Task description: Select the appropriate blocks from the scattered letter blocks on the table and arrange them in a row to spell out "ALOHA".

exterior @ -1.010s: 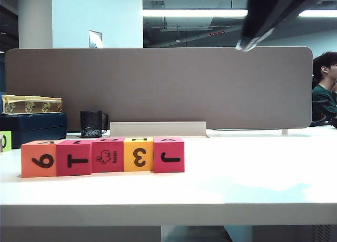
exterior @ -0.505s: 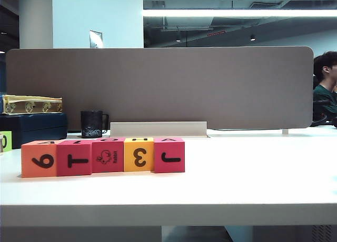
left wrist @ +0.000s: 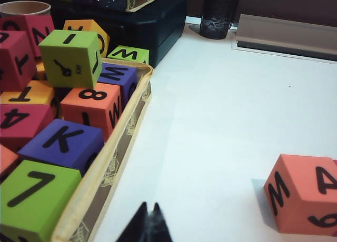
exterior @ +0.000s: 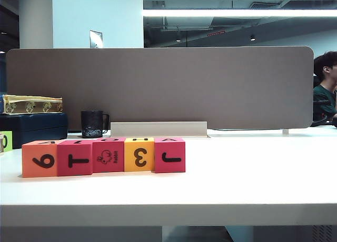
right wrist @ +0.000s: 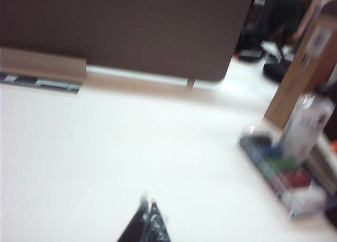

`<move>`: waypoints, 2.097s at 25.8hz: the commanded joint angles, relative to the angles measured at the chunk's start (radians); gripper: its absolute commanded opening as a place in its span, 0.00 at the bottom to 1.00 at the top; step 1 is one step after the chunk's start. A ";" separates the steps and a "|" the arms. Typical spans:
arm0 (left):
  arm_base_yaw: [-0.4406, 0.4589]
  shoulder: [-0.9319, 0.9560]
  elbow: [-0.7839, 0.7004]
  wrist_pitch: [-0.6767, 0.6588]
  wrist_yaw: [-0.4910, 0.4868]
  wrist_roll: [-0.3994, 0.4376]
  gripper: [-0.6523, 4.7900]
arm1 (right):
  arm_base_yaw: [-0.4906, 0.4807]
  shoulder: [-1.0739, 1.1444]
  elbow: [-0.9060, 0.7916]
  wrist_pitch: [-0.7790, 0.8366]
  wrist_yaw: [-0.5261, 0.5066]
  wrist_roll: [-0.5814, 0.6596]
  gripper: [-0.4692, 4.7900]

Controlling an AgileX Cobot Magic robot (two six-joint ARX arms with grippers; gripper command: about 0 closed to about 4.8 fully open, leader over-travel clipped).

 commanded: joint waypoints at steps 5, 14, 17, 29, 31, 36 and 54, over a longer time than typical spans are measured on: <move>0.000 0.000 0.003 0.008 0.001 -0.003 0.11 | 0.001 -0.140 -0.262 0.092 0.043 0.150 0.09; 0.000 0.000 0.003 0.008 0.001 -0.003 0.11 | 0.007 -0.299 -0.438 0.111 0.046 0.209 0.09; 0.000 0.000 0.002 0.008 0.001 -0.003 0.11 | 0.006 -0.322 -0.450 0.101 0.047 0.209 0.09; 0.000 0.000 0.003 0.008 0.001 -0.003 0.11 | 0.005 -0.396 -0.529 0.064 0.047 0.208 0.09; 0.000 0.000 0.003 0.008 0.001 -0.003 0.11 | 0.004 -0.416 -0.529 0.020 0.051 0.204 0.09; 0.000 0.000 0.003 0.008 0.001 -0.003 0.11 | -0.027 -0.473 -0.529 -0.022 0.042 0.186 0.09; 0.000 0.000 0.003 0.008 0.001 -0.003 0.11 | -0.087 -0.472 -0.529 -0.038 -0.101 0.151 0.09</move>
